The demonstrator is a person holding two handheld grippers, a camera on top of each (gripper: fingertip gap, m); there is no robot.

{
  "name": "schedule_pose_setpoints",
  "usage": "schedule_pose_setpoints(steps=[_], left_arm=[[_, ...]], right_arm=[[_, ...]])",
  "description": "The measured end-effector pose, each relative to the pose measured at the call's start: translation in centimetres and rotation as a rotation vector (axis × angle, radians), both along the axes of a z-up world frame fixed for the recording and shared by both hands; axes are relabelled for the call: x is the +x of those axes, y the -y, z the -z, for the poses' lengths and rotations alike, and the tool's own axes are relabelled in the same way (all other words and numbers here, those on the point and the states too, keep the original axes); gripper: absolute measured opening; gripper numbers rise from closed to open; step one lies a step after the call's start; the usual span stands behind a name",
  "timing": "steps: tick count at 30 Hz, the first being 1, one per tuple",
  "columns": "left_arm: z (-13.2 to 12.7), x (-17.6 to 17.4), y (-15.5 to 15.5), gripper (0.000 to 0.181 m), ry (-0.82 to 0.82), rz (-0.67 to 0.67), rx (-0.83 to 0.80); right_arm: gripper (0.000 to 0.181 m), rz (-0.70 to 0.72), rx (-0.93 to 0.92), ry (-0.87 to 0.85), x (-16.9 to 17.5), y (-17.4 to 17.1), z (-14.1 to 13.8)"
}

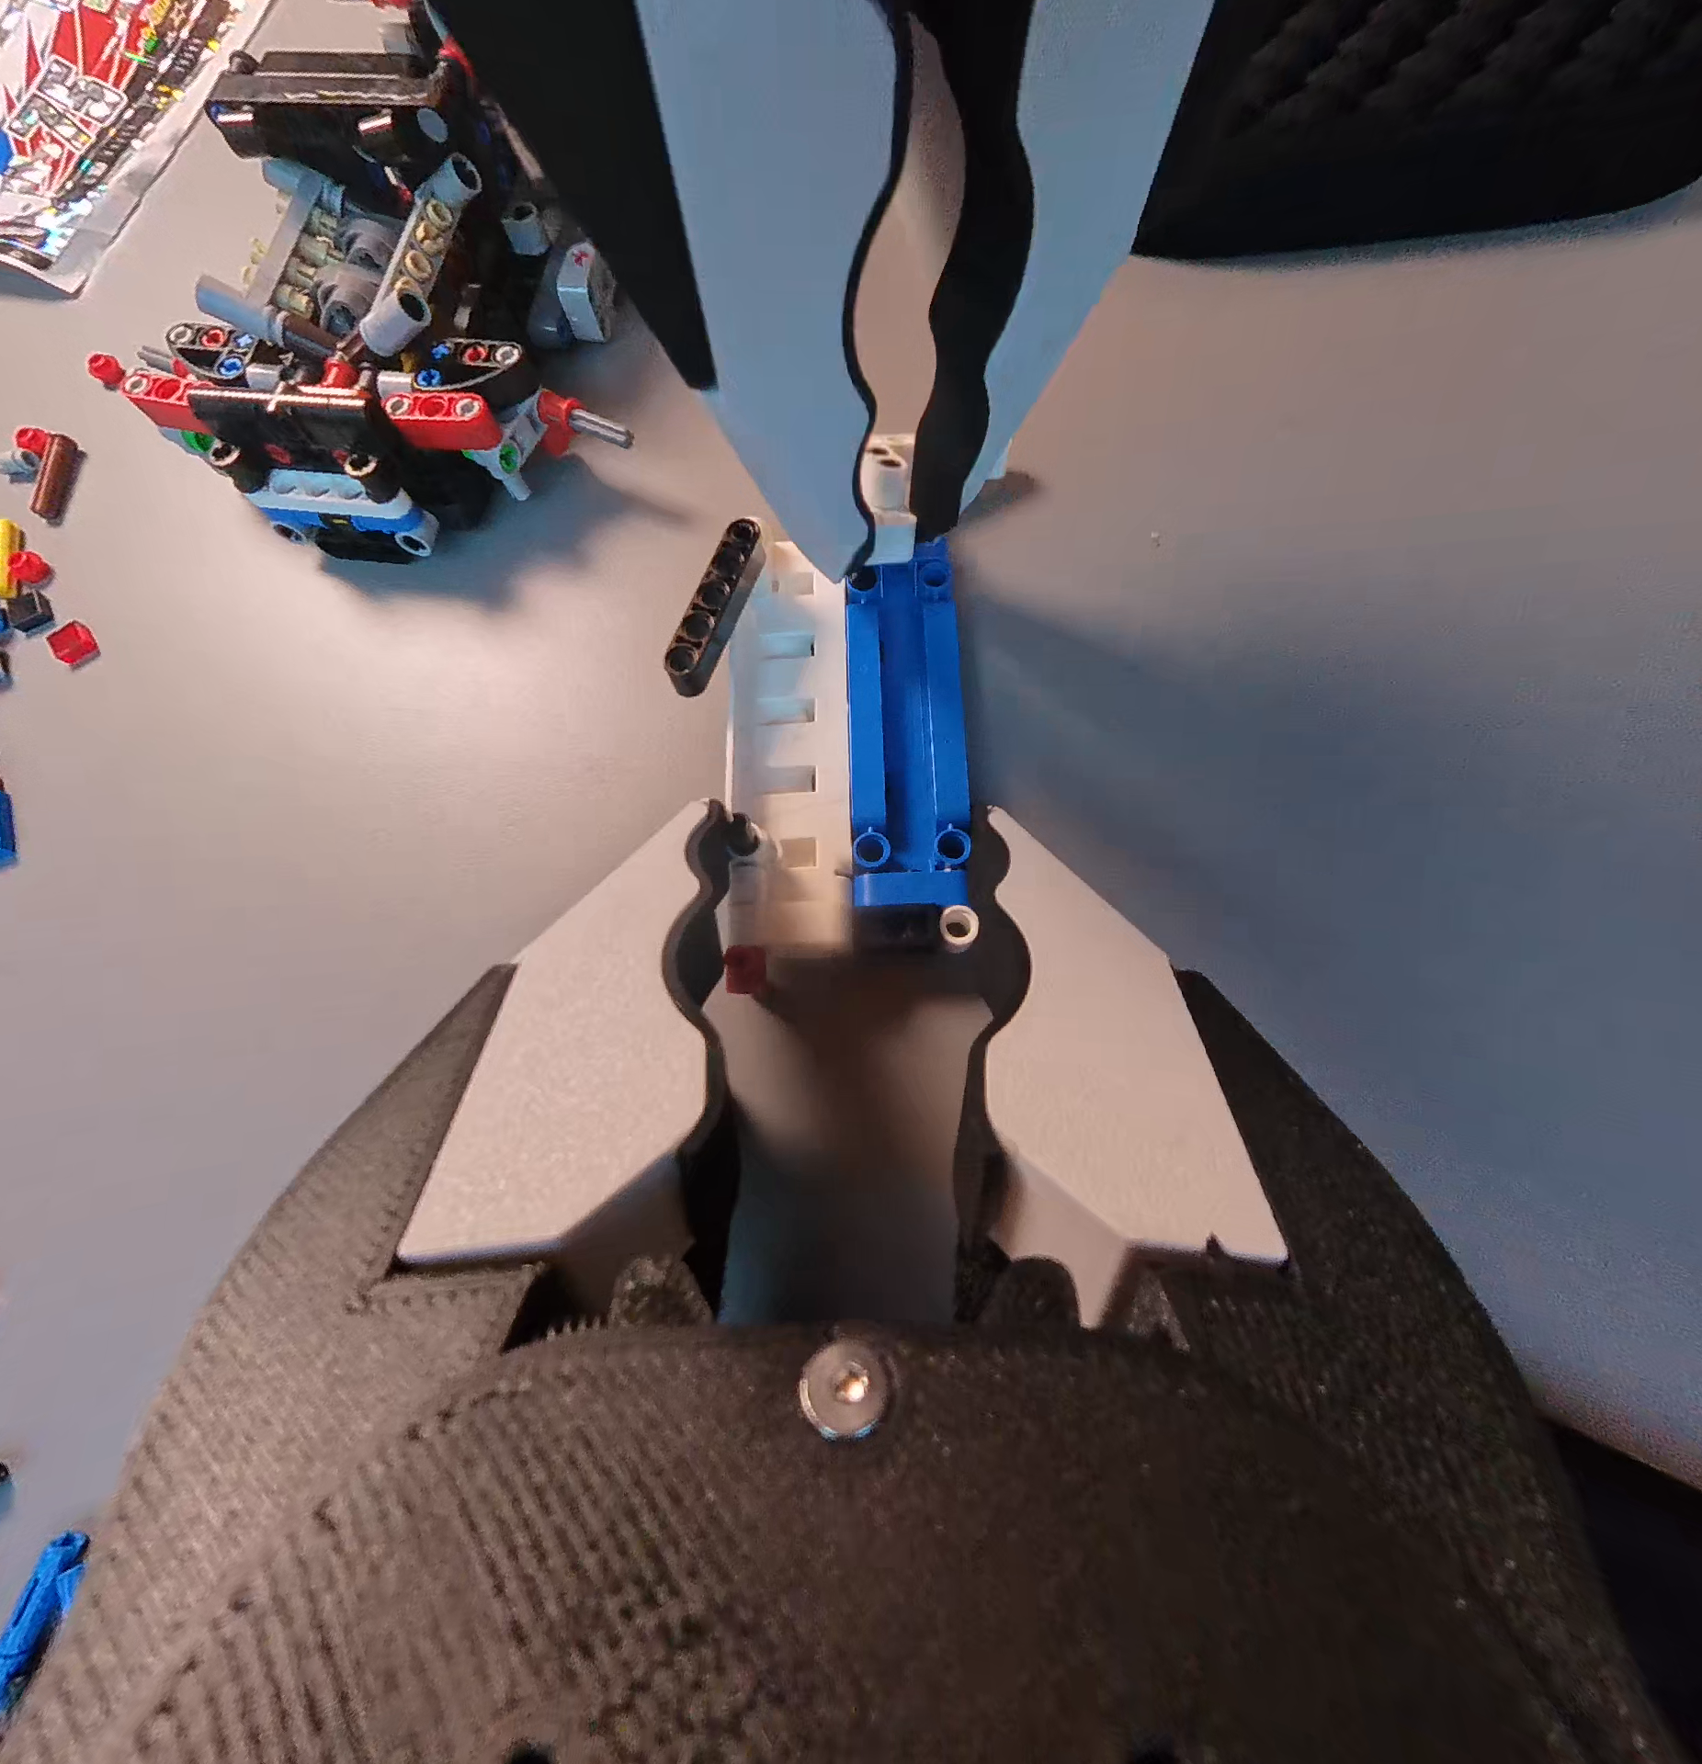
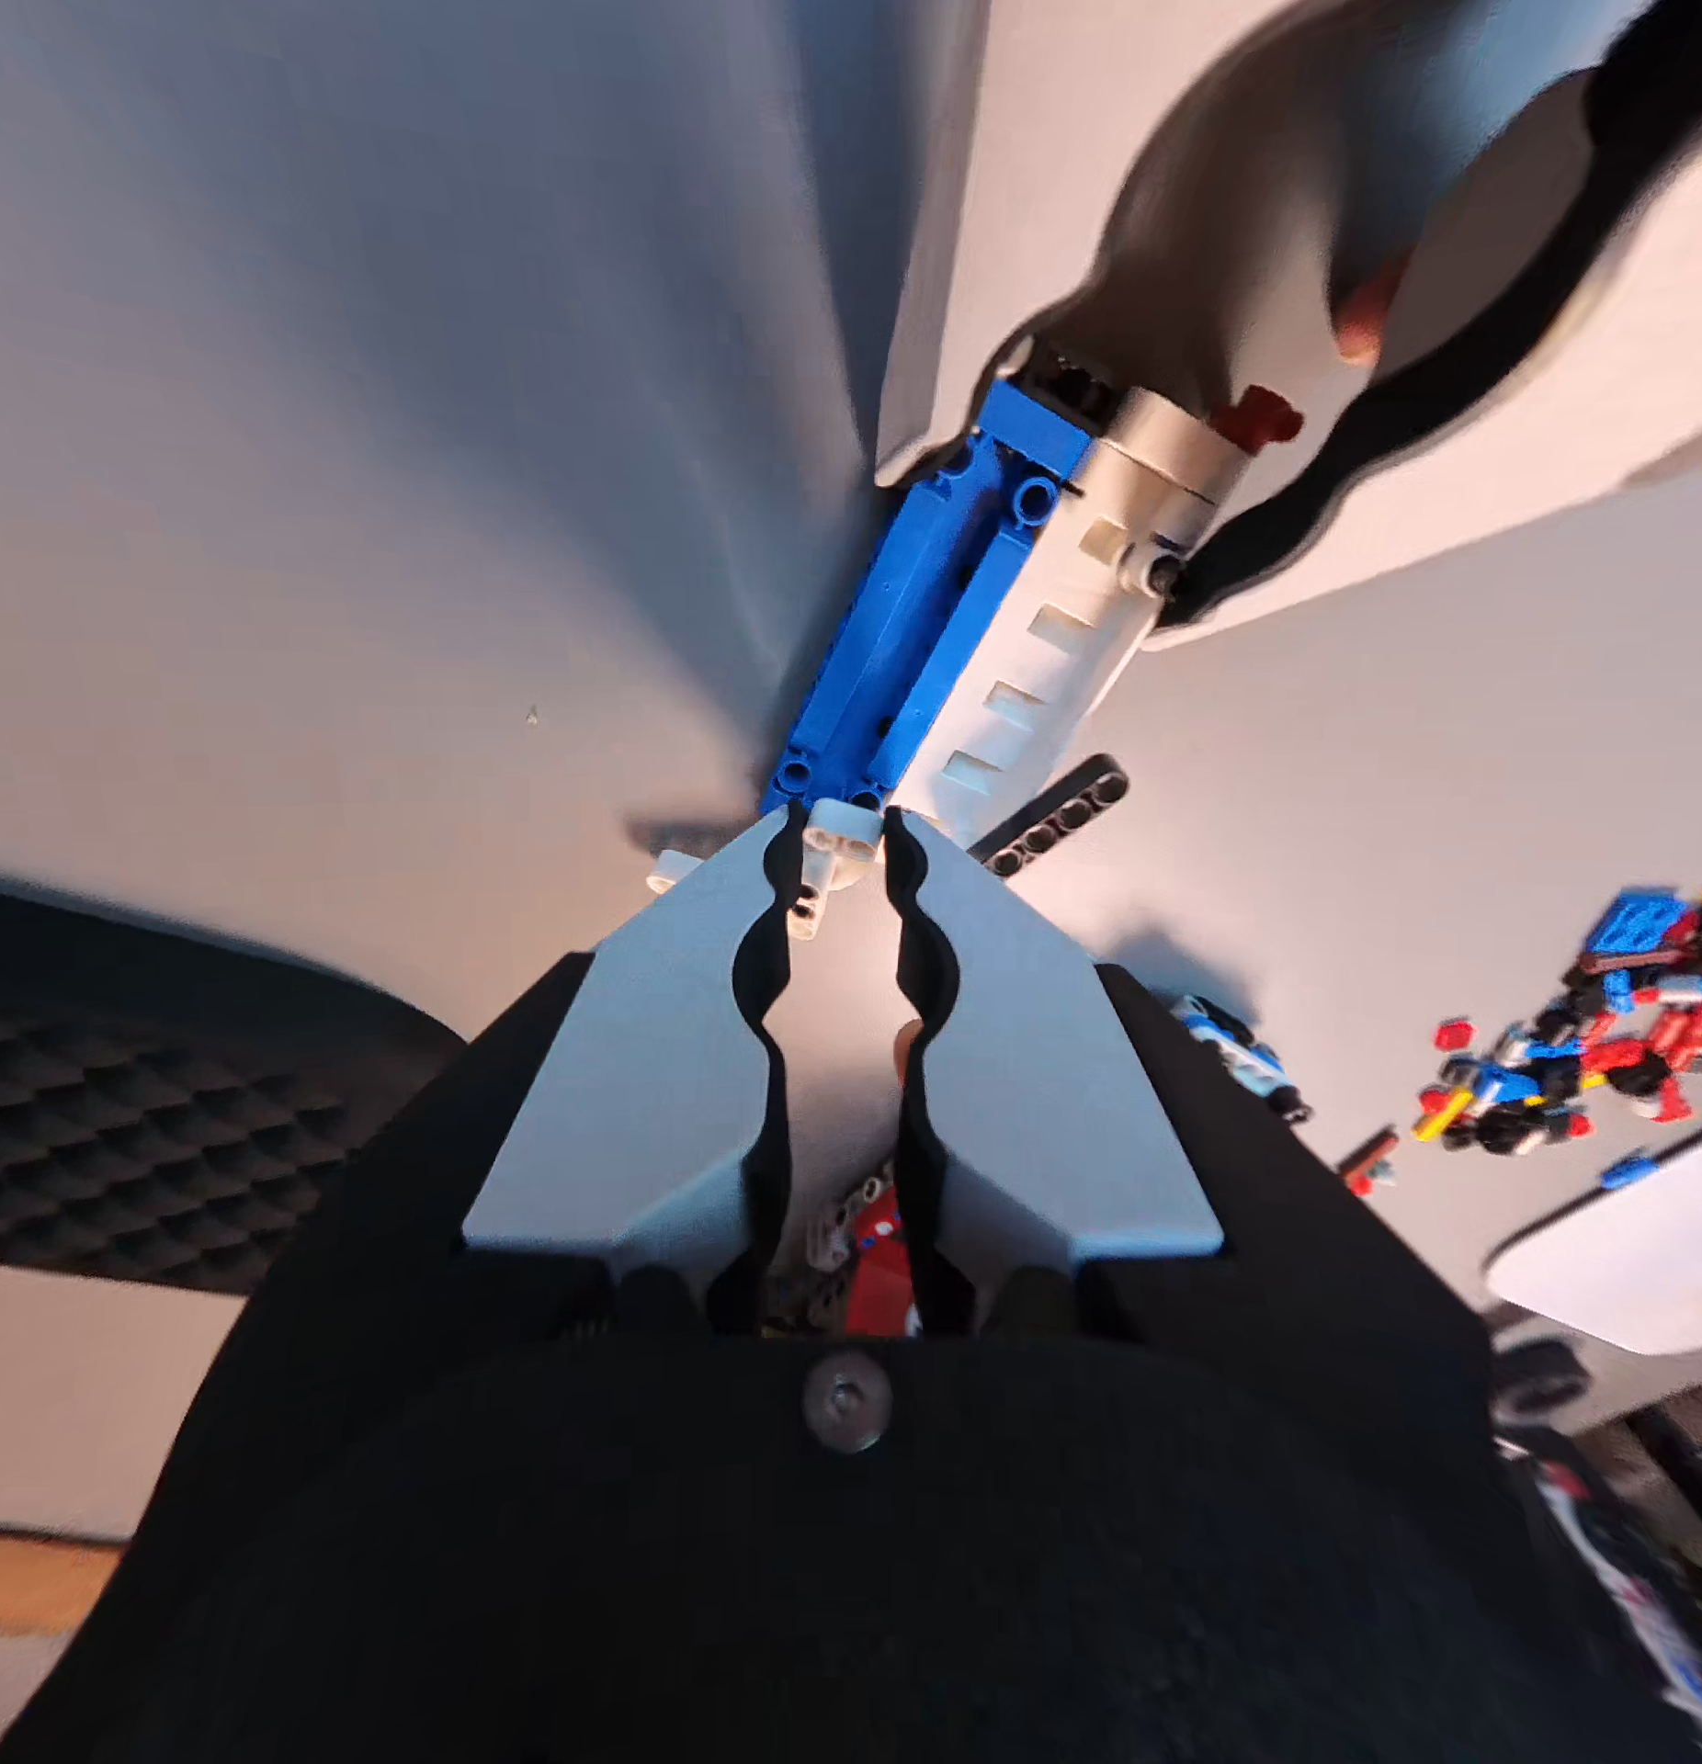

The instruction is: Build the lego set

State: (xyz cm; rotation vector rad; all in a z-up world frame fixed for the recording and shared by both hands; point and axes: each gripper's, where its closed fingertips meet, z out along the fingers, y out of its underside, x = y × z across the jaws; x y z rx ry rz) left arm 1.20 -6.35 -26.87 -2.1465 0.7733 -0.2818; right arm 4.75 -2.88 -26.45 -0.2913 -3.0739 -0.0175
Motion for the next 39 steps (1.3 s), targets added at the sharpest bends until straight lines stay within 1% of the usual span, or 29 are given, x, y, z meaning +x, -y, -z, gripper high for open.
schedule_pose_setpoints(steps=[3, 6, 8, 17, 22, 25, 28, 30, 32, 34, 39], left_arm=[[0.0, 0.0, -0.07, 0.049, -0.004, -0.004, 0.003], [0.01, 0.03, -0.08, 0.049, -0.005, -0.004, 0.001], [0.0, 0.02, -0.08, 0.049, -0.005, -0.007, 0.004], [0.01, -0.01, -0.11, 0.049, -0.004, -0.01, 0.006], [0.01, 0.0, -0.11, 0.049, -0.003, -0.009, 0.007], [0.01, 0.01, -0.12, 0.049, -0.003, -0.008, 0.007], [0.0, 0.03, -0.11, 0.049, -0.002, -0.006, 0.008], [0.0, 0.05, -0.1, 0.049, -0.002, -0.004, 0.008], [0.01, 0.09, -0.08, 0.049, -0.002, -0.001, 0.006], [0.03, 0.18, -0.04, 0.049, -0.002, 0.005, -0.001], [0.03, 0.26, -0.08, 0.049, -0.002, 0.014, 0.002]], right_arm=[[0.017, 0.097, -0.14, -0.058, -0.18, 0.11, -0.05], [0.022, 0.147, -0.221, -0.135, -0.51, 0.13, -0.13], [0.025, 0.167, -0.249, -0.189, -0.73, 0.01, -0.3], [0.024, 0.236, -0.324, -0.501, -0.9, -0.29, -0.94], [0.022, 0.328, -0.406, -0.56, -0.66, -0.57, -0.88], [0.016, 0.352, -0.441, -0.557, -0.4, -0.68, -0.65], [0.015, 0.355, -0.465, -0.549, -0.29, -0.68, -0.6], [0.015, 0.335, -0.469, -0.532, -0.21, -0.53, -0.61], [0.015, 0.31, -0.435, -0.49, -0.13, -0.46, -0.66], [0.014, 0.266, -0.349, -0.403, 0.02, -0.49, -0.56], [0.014, 0.064, -0.059, -0.158, 0.02, -0.69, -0.46]])
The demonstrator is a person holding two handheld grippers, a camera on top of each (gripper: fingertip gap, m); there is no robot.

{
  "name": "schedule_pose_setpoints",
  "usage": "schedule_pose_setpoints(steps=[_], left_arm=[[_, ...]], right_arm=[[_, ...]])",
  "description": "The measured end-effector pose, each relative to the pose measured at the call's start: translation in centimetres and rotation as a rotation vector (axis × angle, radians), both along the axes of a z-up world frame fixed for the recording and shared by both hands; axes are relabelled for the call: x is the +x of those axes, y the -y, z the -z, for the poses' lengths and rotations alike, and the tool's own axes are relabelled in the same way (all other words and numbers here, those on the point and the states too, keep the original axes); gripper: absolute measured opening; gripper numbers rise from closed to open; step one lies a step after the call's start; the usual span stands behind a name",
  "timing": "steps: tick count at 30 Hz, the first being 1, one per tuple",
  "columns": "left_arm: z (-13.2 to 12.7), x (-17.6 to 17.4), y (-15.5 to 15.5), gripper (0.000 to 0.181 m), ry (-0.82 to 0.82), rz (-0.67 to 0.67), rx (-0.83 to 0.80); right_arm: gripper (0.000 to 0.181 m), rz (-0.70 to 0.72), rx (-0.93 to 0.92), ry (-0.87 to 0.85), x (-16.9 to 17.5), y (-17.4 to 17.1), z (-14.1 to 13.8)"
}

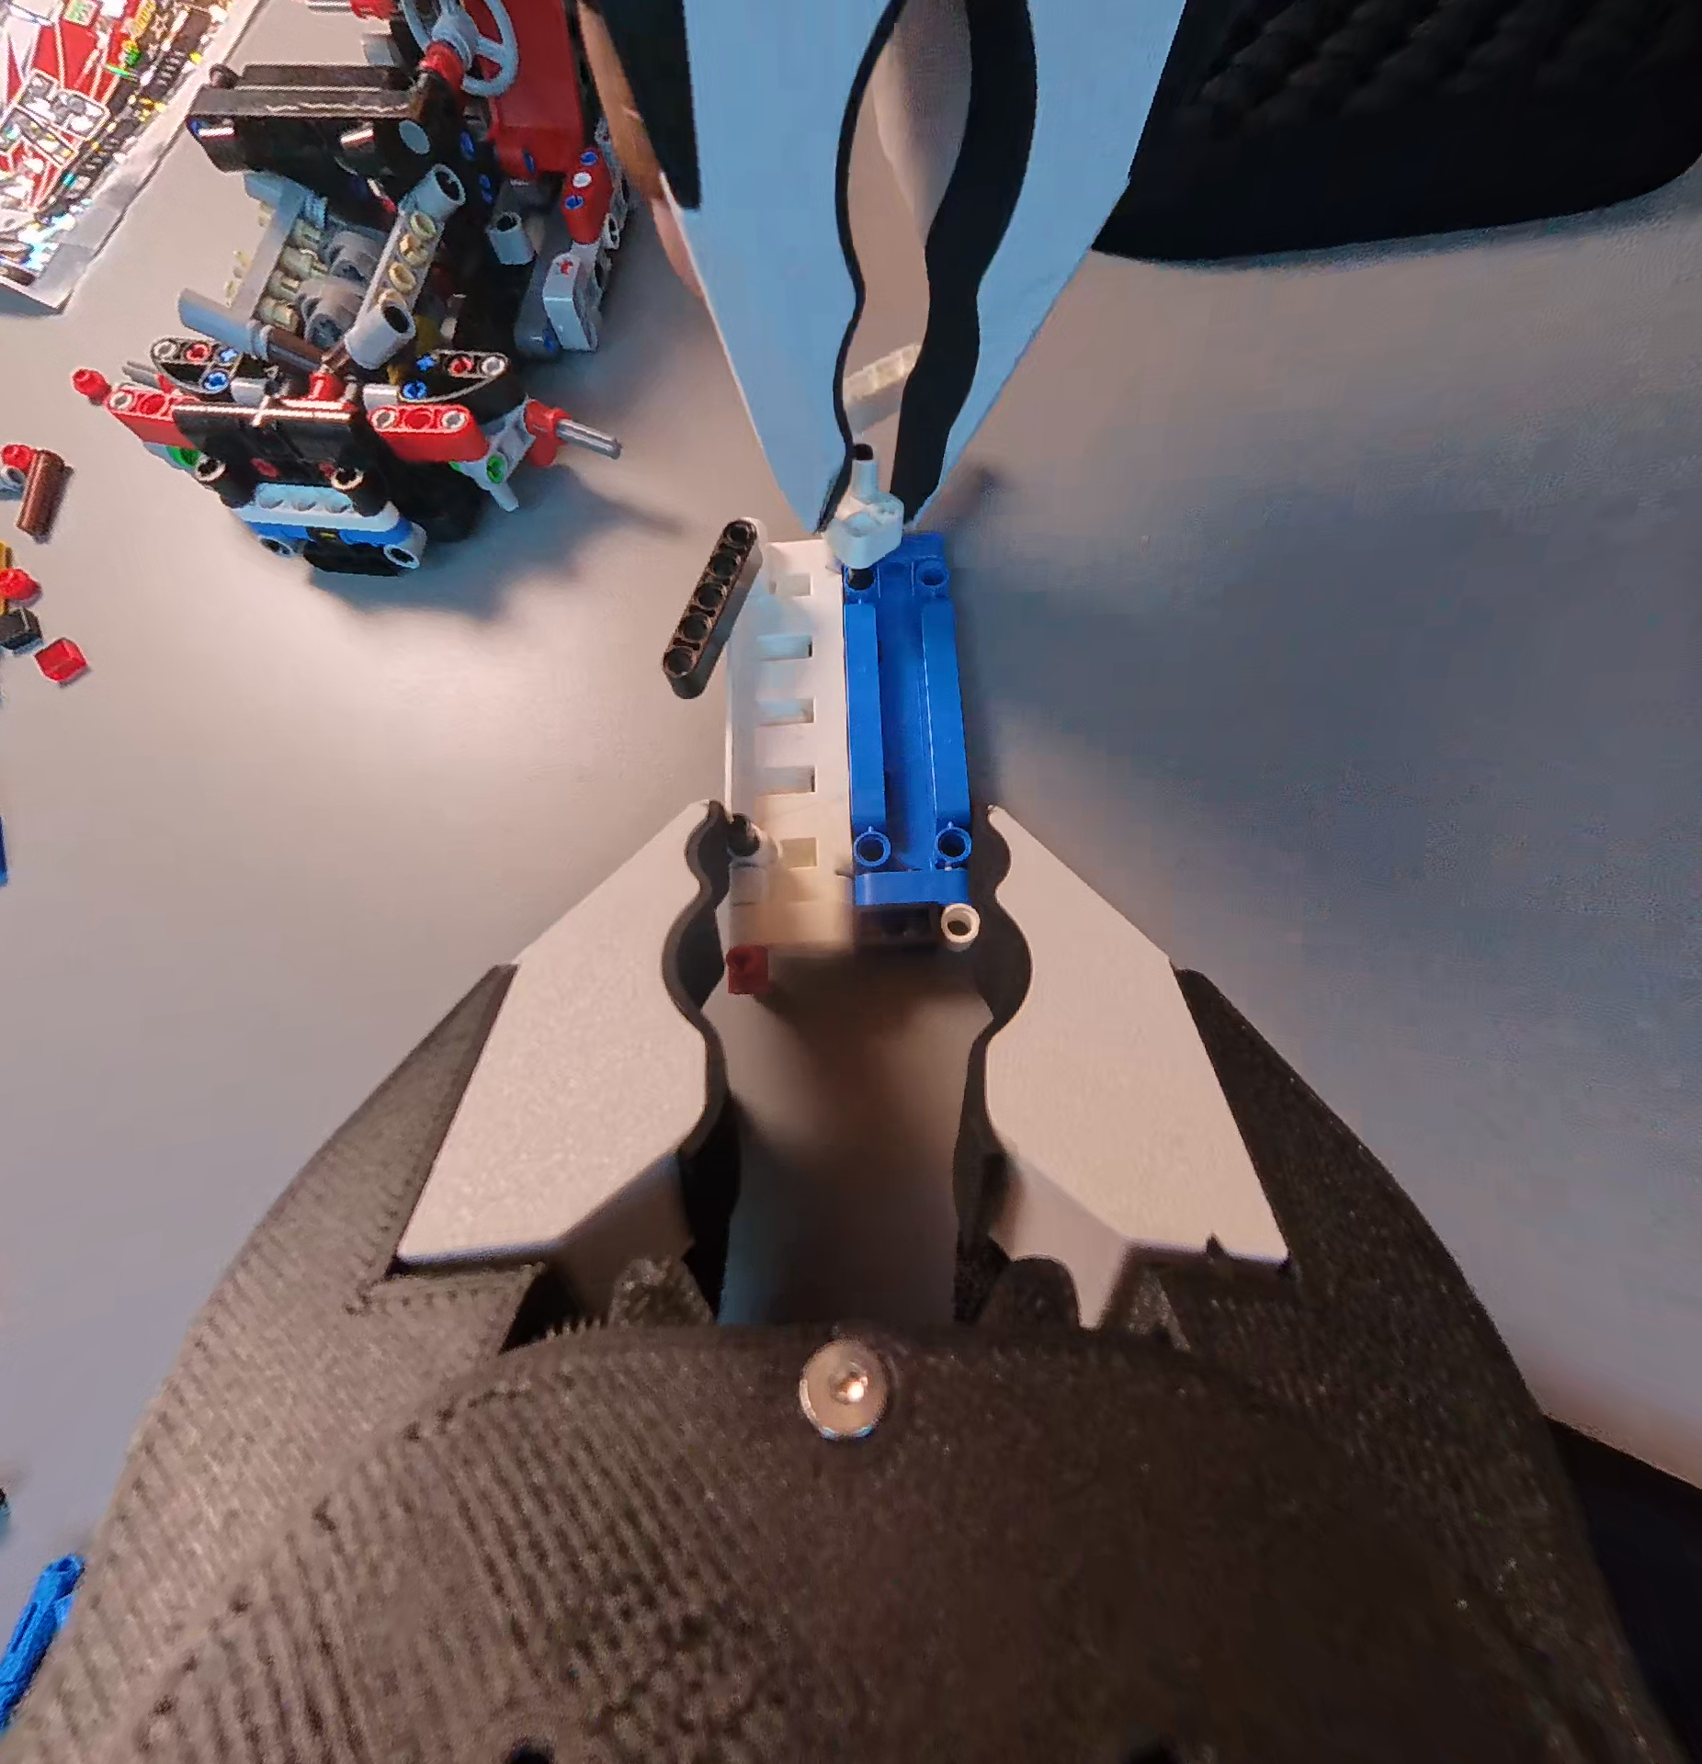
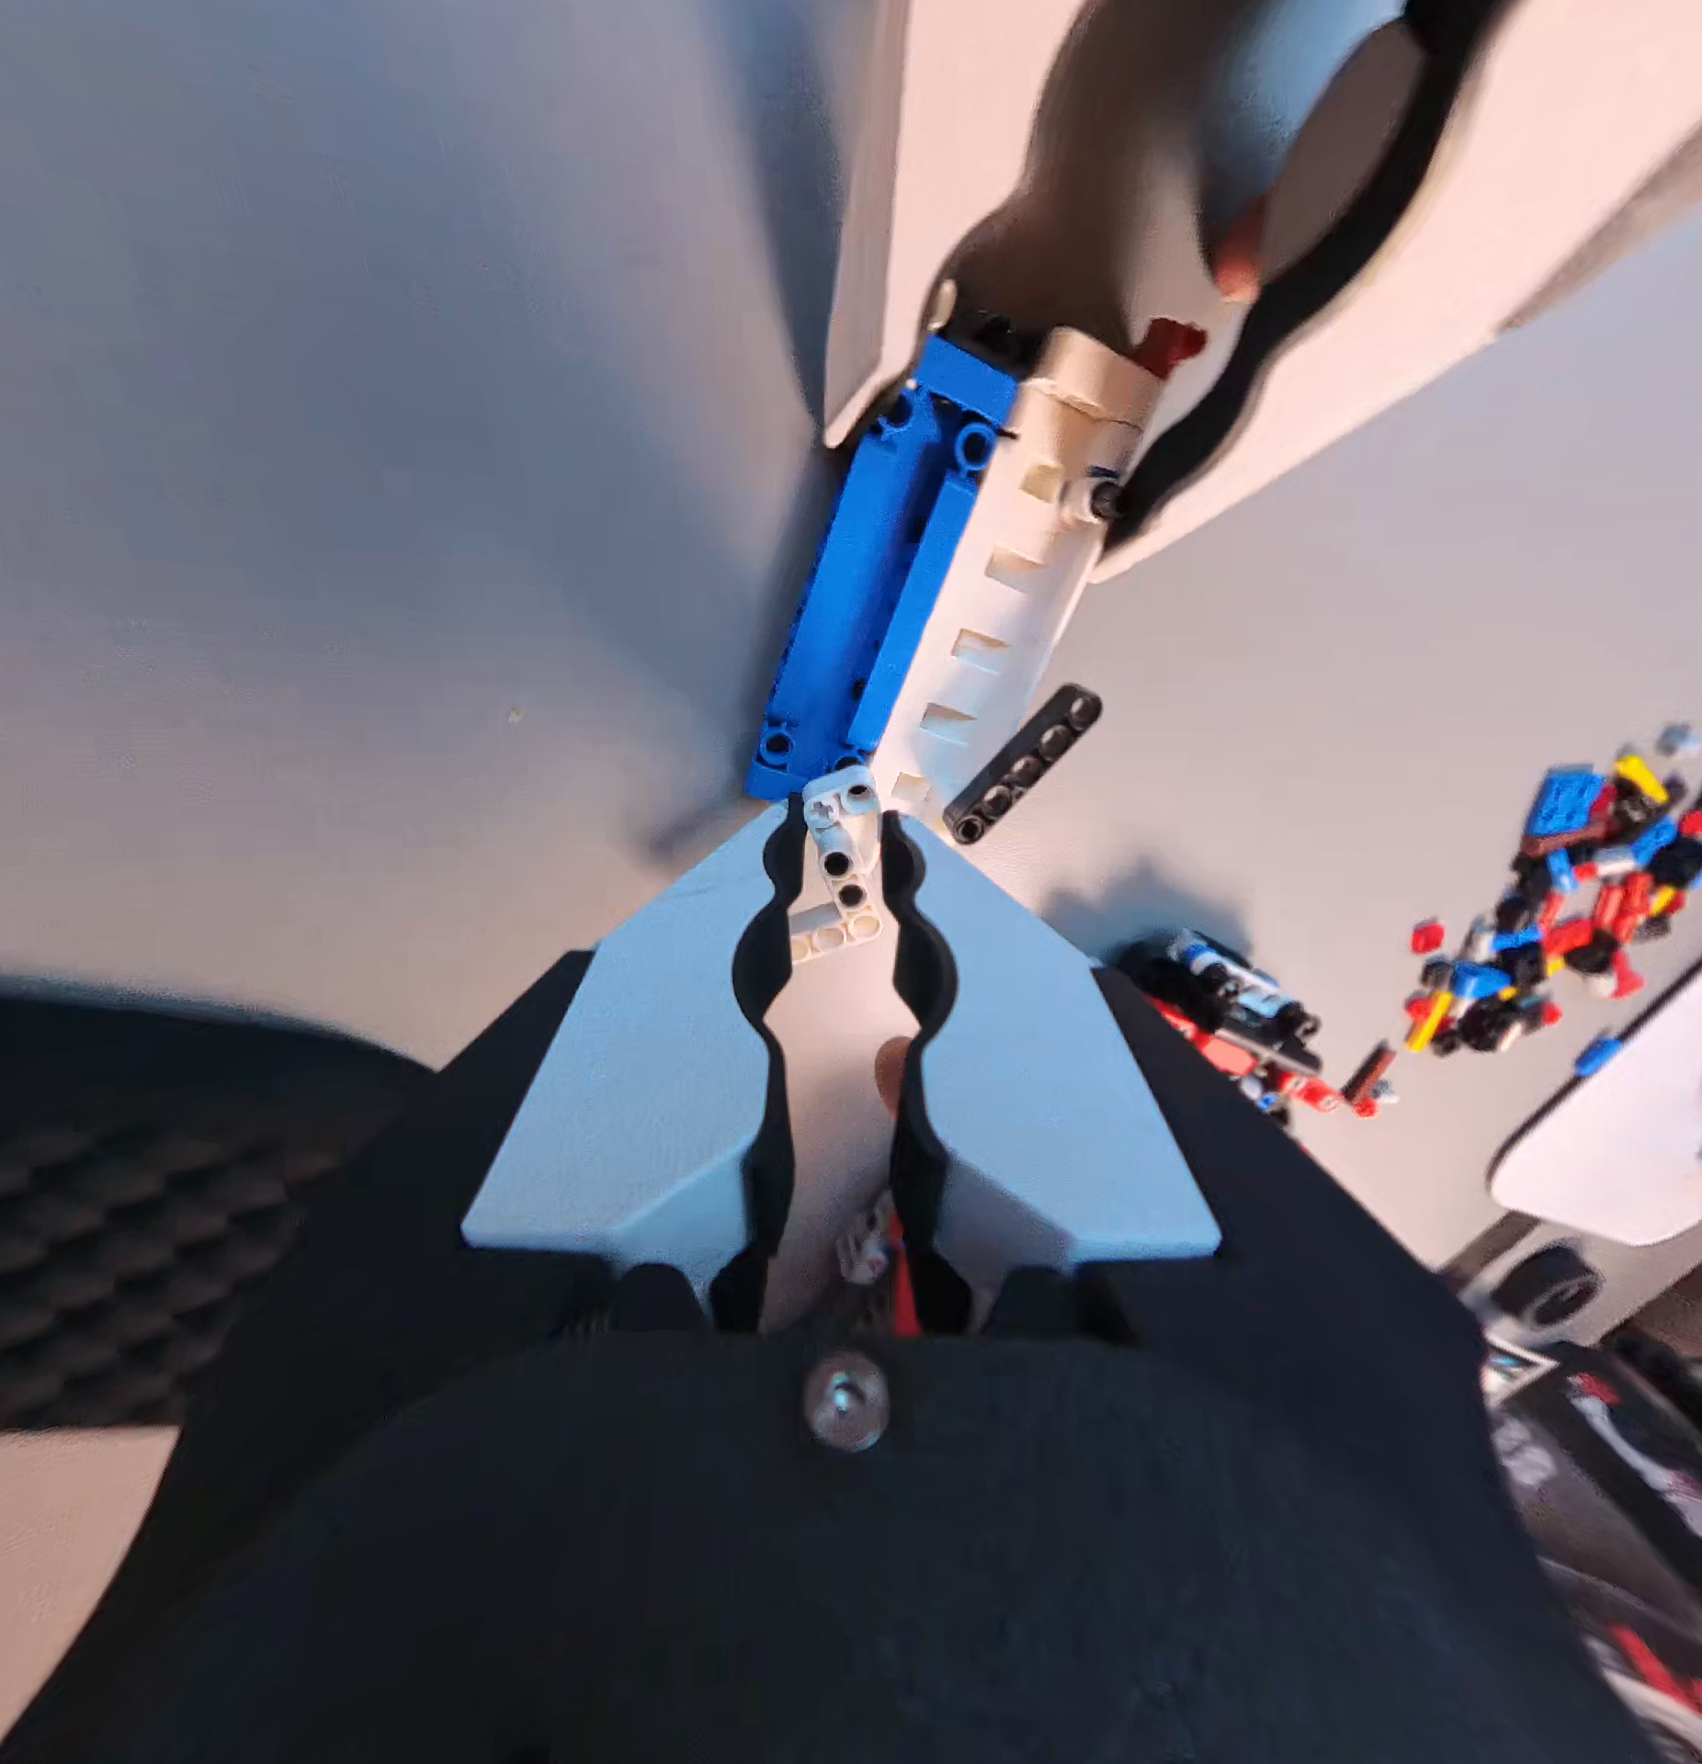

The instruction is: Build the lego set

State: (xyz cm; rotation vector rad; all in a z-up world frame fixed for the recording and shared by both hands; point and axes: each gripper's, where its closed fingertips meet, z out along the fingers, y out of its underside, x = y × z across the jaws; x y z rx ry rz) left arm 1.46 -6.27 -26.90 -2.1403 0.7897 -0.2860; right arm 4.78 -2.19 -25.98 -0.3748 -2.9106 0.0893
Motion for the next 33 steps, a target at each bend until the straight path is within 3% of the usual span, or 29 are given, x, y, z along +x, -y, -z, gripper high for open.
schedule_pose_setpoints(steps=[6, 23, 33], left_arm=[[0.0, 0.0, 0.0, 0.049, -0.002, 0.001, 0.007], [-0.05, -0.05, -0.06, 0.049, 0.012, 0.002, 0.0], [0.0, -0.2, -0.04, 0.049, 0.0, -0.002, 0.008]], right_arm=[[0.013, -0.13, 0.184, 0.207, -0.05, 0.21, -0.1], [0.013, -0.105, 0.122, 0.313, 0.2, 0.4, 0.41], [0.014, -0.11, 0.027, 0.138, -0.17, 0.63, 0.58]])
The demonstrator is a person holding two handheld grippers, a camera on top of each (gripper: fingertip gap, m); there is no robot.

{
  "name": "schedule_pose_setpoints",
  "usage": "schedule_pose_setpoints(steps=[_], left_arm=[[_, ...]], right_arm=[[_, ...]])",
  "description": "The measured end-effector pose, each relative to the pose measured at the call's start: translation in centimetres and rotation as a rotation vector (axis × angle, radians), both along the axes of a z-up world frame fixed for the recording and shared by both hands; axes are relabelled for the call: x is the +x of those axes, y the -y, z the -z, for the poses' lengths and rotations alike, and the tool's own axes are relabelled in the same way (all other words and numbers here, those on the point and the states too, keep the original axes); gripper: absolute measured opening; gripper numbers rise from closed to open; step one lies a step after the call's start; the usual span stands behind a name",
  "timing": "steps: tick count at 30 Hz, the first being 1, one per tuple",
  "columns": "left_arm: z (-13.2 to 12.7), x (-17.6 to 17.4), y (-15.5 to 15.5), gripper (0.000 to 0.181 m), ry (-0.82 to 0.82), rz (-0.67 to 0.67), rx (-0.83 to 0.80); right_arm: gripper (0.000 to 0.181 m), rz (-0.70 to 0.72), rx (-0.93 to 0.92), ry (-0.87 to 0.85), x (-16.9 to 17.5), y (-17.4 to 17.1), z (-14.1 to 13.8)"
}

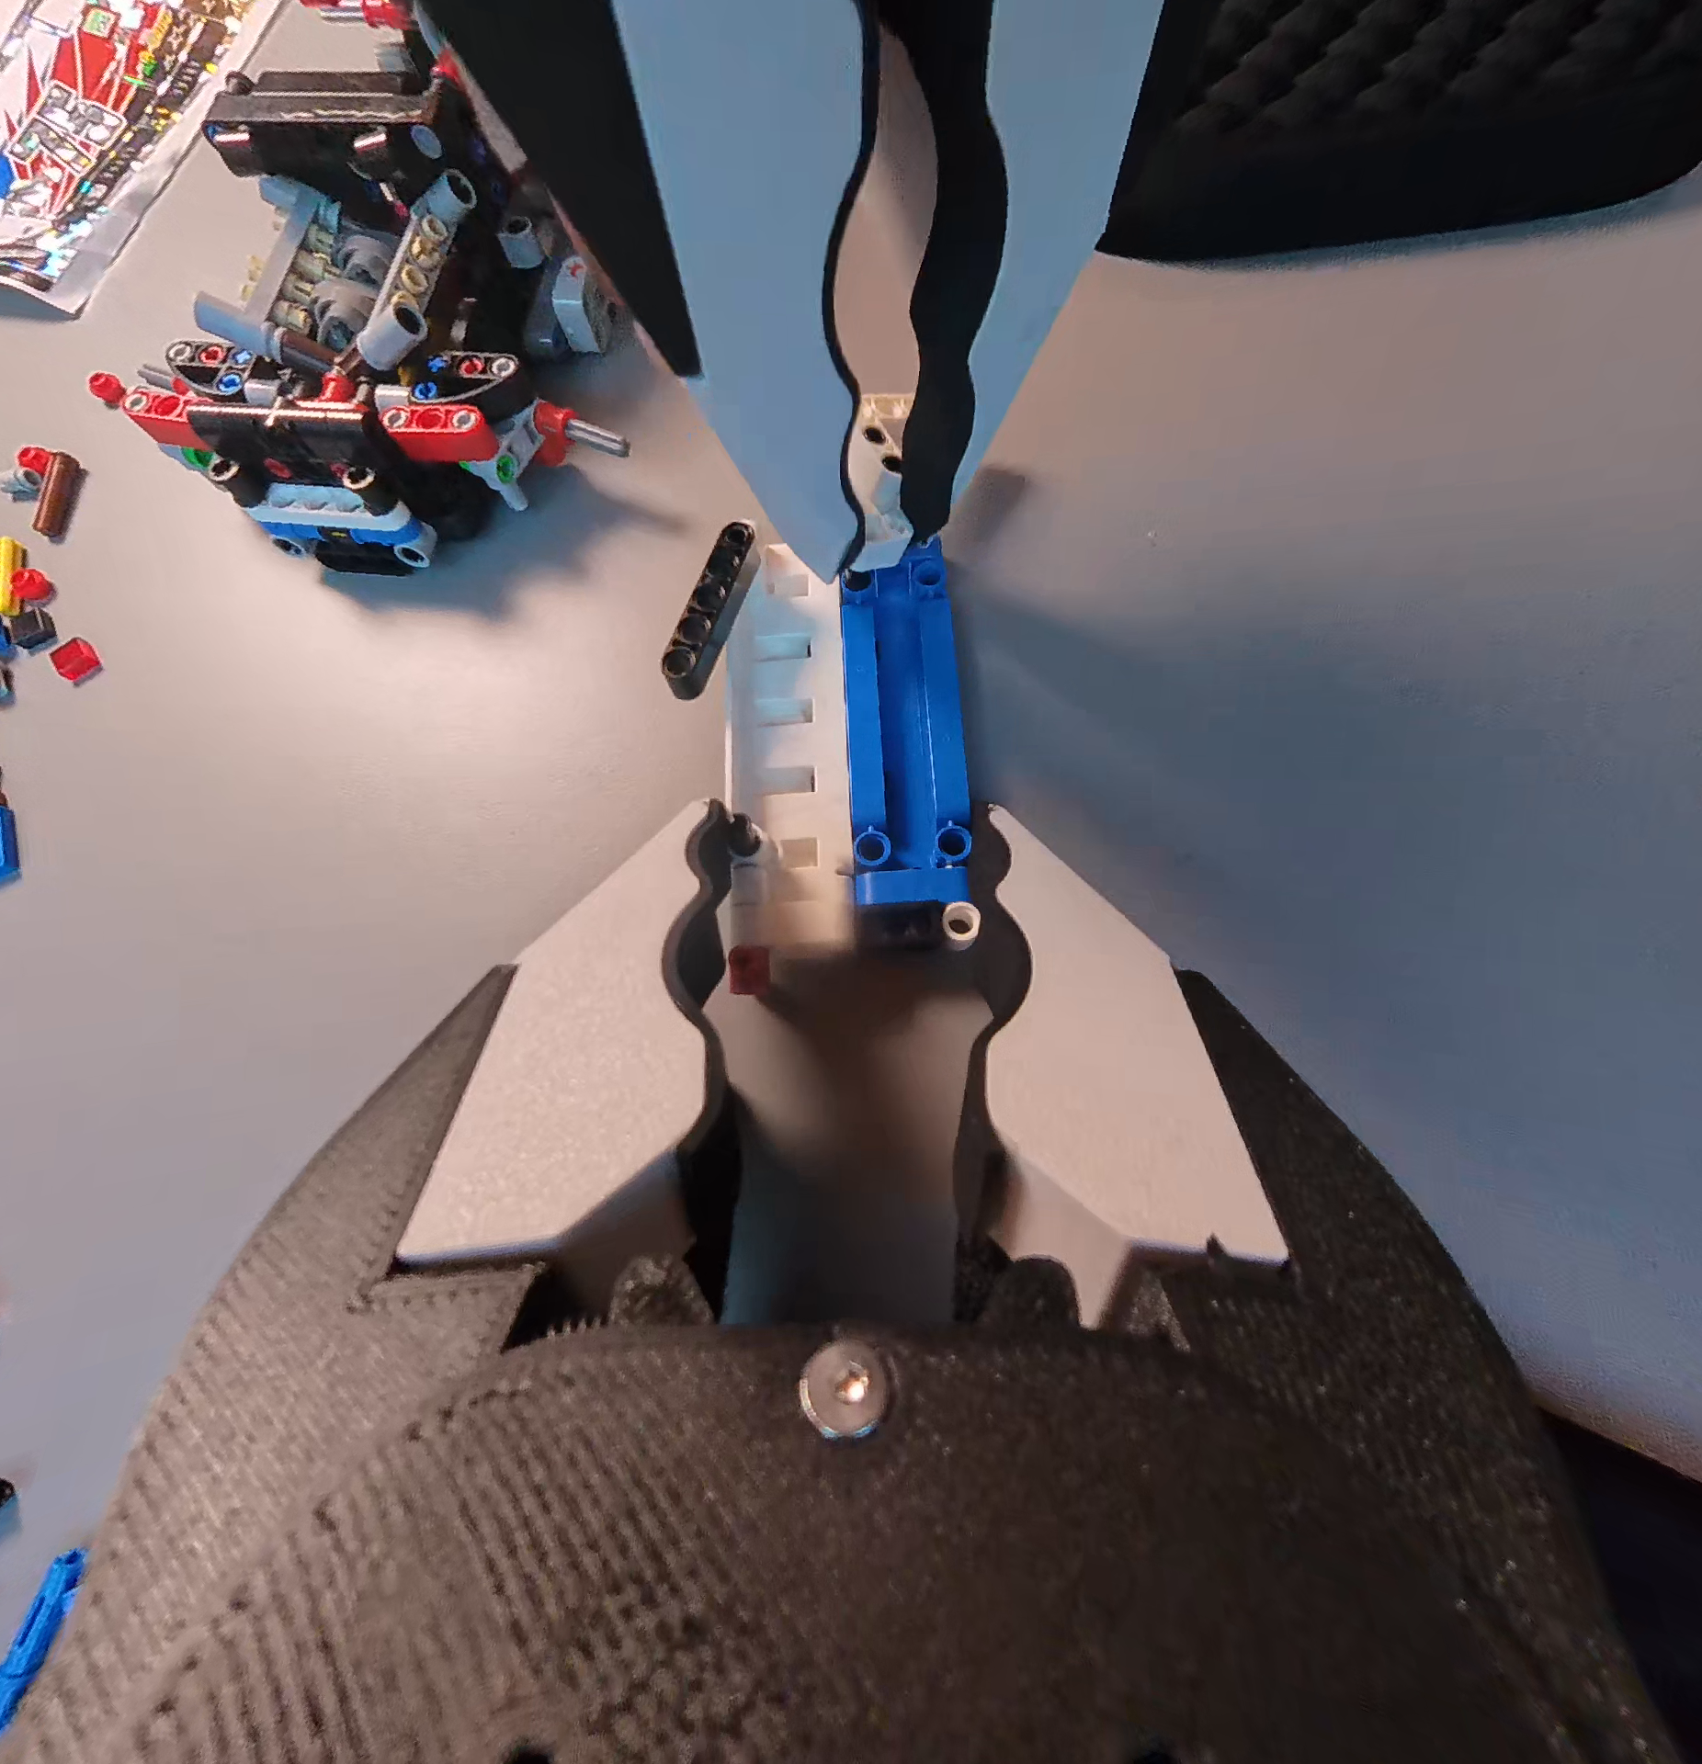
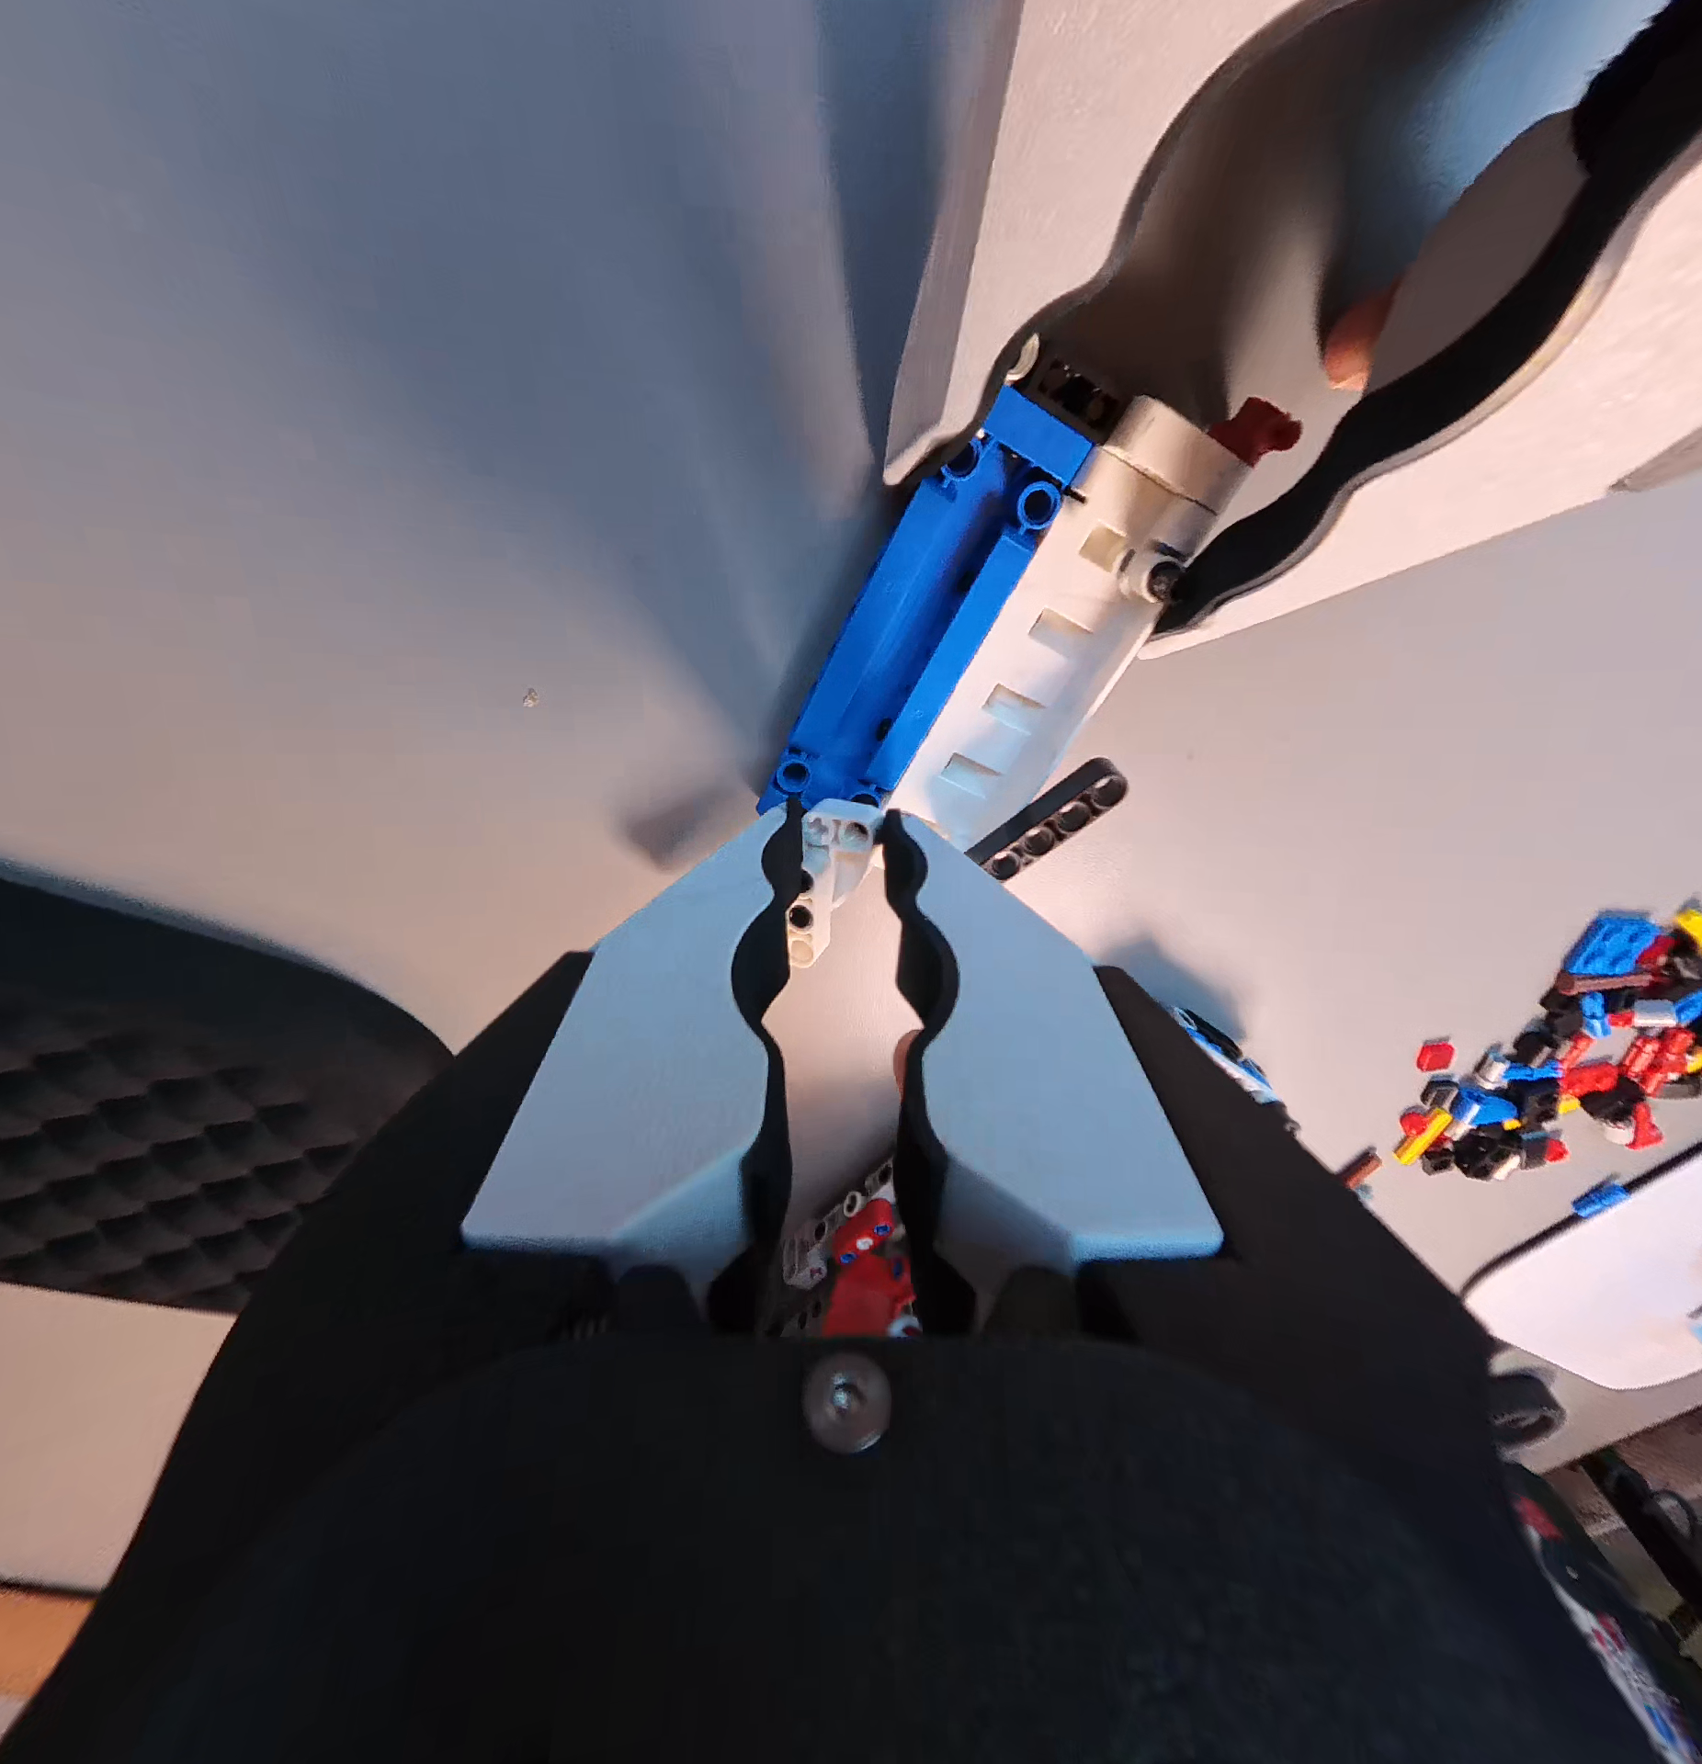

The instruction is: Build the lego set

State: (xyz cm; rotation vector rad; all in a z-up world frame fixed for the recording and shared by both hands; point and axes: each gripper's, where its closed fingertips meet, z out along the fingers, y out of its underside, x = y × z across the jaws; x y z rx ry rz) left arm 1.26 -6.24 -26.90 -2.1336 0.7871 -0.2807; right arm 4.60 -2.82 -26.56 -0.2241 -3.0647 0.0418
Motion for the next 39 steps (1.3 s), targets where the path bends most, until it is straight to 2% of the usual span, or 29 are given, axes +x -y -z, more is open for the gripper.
schedule_pose_setpoints(steps=[8, 15, 28, 33, 34, 35, 36, 38, 39], left_arm=[[0.0, 0.0, -0.1, 0.049, 0.0, -0.005, 0.001], [0.0, 0.0, 0.0, 0.049, 0.0, -0.004, 0.0], [0.0, 0.0, 0.0, 0.049, 0.004, -0.004, -0.004], [0.0, 0.0, -0.1, 0.049, 0.004, -0.004, -0.003], [0.0, 0.1, -0.1, 0.049, 0.003, -0.005, 0.001], [0.0, 0.0, -0.3, 0.049, -0.003, -0.017, 0.007], [0.0, -0.1, -0.4, 0.049, -0.008, -0.028, 0.011], [-0.1, -0.3, -0.1, 0.049, -0.007, -0.027, 0.014], [0.0, -0.2, 0.0, 0.049, -0.006, -0.016, 0.011]], right_arm=[[0.019, -0.024, -0.022, -0.098, -0.4, -0.1, -0.1], [0.013, -0.035, -0.026, -0.121, -0.4, -0.4, -0.6], [0.011, -0.113, 0.099, 0.017, -0.2, -0.1, -0.7], [0.011, -0.076, 0.05, 0.056, 0.0, 0.4, -0.6], [0.001, -0.079, -0.022, 0.076, 0.5, 1.8, 0.2], [0.0, -0.101, -0.084, 0.072, 0.7, 3.4, 0.5], [0.0, -0.133, -0.032, 0.076, 0.7, 2.9, 0.9], [0.0, -0.071, 0.087, 0.079, 0.5, -0.1, 0.0], [0.0, -0.047, 0.05, 0.074, 0.8, -0.2, -0.7]])
